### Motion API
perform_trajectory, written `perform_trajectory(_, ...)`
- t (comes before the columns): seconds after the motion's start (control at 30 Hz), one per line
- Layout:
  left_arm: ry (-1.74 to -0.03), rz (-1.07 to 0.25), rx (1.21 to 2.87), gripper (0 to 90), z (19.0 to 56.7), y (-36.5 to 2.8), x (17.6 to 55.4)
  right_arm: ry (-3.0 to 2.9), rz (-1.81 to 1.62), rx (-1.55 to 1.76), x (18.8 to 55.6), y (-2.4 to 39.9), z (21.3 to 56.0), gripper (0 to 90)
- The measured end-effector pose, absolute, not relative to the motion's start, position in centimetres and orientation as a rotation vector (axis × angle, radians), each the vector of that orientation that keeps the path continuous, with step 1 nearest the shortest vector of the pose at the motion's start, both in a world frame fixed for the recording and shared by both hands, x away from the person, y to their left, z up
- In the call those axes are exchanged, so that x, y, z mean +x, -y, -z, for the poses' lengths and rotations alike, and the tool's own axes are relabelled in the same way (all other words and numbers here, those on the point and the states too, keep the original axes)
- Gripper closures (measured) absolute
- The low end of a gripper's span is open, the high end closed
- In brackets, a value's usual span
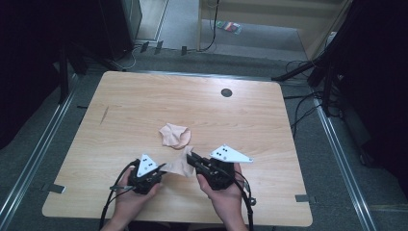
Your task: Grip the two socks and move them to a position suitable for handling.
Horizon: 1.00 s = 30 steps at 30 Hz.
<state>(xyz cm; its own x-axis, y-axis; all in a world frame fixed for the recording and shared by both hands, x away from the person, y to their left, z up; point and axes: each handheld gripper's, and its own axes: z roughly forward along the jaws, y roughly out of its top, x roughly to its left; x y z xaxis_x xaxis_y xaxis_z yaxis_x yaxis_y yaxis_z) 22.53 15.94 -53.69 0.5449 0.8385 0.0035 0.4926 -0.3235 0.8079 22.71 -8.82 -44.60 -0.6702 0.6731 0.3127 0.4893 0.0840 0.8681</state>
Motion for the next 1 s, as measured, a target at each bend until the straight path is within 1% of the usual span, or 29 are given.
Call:
perform_trajectory(0.03, -1.068, -0.596, 1.998, 89.0, 53.4, -16.6, 22.5, -2.173, -1.604, 1.209, 23.1, 9.3, 45.1, 84.8)
perform_trajectory(0.1, -1.053, -0.726, 2.037, 89.5, 52.8, -17.3, 22.3, -2.187, -1.547, 1.25, 23.7, 9.9, 46.2, 85.5)
perform_trajectory(0.2, -0.994, -0.922, 2.148, 89.7, 52.6, -17.3, 21.8, -2.231, -1.469, 1.306, 24.6, 10.1, 48.3, 86.1)
perform_trajectory(0.27, -0.974, -0.923, 2.223, 89.7, 53.3, -16.7, 21.7, -2.26, -1.416, 1.348, 25.2, 10.2, 49.8, 86.2)
perform_trajectory(0.3, -0.961, -0.905, 2.258, 89.6, 53.5, -16.5, 21.7, -2.276, -1.37, 1.348, 25.5, 10.2, 50.6, 86.1)
perform_trajectory(0.37, -0.945, -0.803, 2.263, 89.5, 54.3, -16.1, 21.6, -2.301, -1.323, 1.376, 25.9, 10.4, 51.6, 86.1)
perform_trajectory(0.4, -0.931, -0.73, 2.264, 89.2, 54.5, -16.1, 21.6, -2.315, -1.305, 1.381, 26.0, 10.5, 51.8, 86.2)
perform_trajectory(0.43, -0.908, -0.679, 2.264, 86.5, 54.6, -16.1, 21.6, -2.321, -1.275, 1.379, 26.1, 10.6, 52.2, 86.1)
perform_trajectory(0.47, -0.869, -0.626, 2.266, 79.1, 54.5, -16.1, 21.6, -2.325, -1.255, 1.372, 26.1, 10.7, 52.4, 86.1)
perform_trajectory(0.5, -0.851, -0.6, 2.258, 69.9, 54.4, -16.2, 21.5, -2.323, -1.221, 1.374, 26.2, 10.9, 52.5, 86.1)
perform_trajectory(0.53, -0.84, -0.53, 2.227, 65.3, 54.2, -16.6, 21.6, -2.325, -1.204, 1.368, 26.3, 11.0, 52.6, 86.0)
perform_trajectory(0.6, -0.851, -0.422, 2.181, 51.7, 53.9, -17.2, 22.0, -2.348, -1.206, 1.377, 26.6, 11.4, 52.9, 84.8)
perform_trajectory(0.63, -0.857, -0.406, 2.165, 47.0, 53.8, -17.4, 22.1, -2.364, -1.196, 1.384, 26.8, 11.5, 53.1, 82.6)
perform_trajectory(0.67, -0.861, -0.388, 2.145, 44.7, 53.7, -17.7, 22.3, -2.356, -1.191, 1.38, 26.9, 11.7, 53.1, 79.2)
perform_trajectory(0.7, -0.87, -0.38, 2.124, 42.0, 53.6, -17.9, 22.4, -2.344, -1.184, 1.393, 27.0, 11.8, 53.1, 72.9)
perform_trajectory(0.77, -0.949, -0.35, 2.022, 40.3, 53.3, -18.8, 23.0, -2.302, -1.2, 1.402, 27.0, 12.3, 52.9, 64.8)
perform_trajectory(0.8, -0.998, -0.315, 1.961, 40.4, 53.3, -19.2, 23.3, -2.279, -1.206, 1.41, 27.0, 12.6, 52.7, 64.6)
perform_trajectory(0.87, -1.09, -0.276, 1.873, 46.3, 53.3, -20.0, 24.0, -2.25, -1.232, 1.423, 26.9, 13.1, 52.3, 64.3)
perform_trajectory(0.9, -1.121, -0.278, 1.853, 49.8, 53.4, -20.1, 24.2, -2.243, -1.231, 1.422, 26.9, 13.3, 52.2, 64.4)
perform_trajectory(0.93, -1.161, -0.277, 1.848, 53.0, 53.7, -20.2, 24.5, -2.242, -1.227, 1.424, 26.9, 13.4, 52.2, 64.4)
perform_trajectory(0.97, -1.163, -0.273, 1.858, 57.1, 54.0, -20.1, 24.6, -2.25, -1.219, 1.43, 26.9, 13.4, 52.3, 64.3)
perform_trajectory(1.0, -1.159, -0.267, 1.868, 58.2, 54.1, -20.0, 24.6, -2.263, -1.211, 1.432, 26.9, 13.3, 52.5, 64.3)
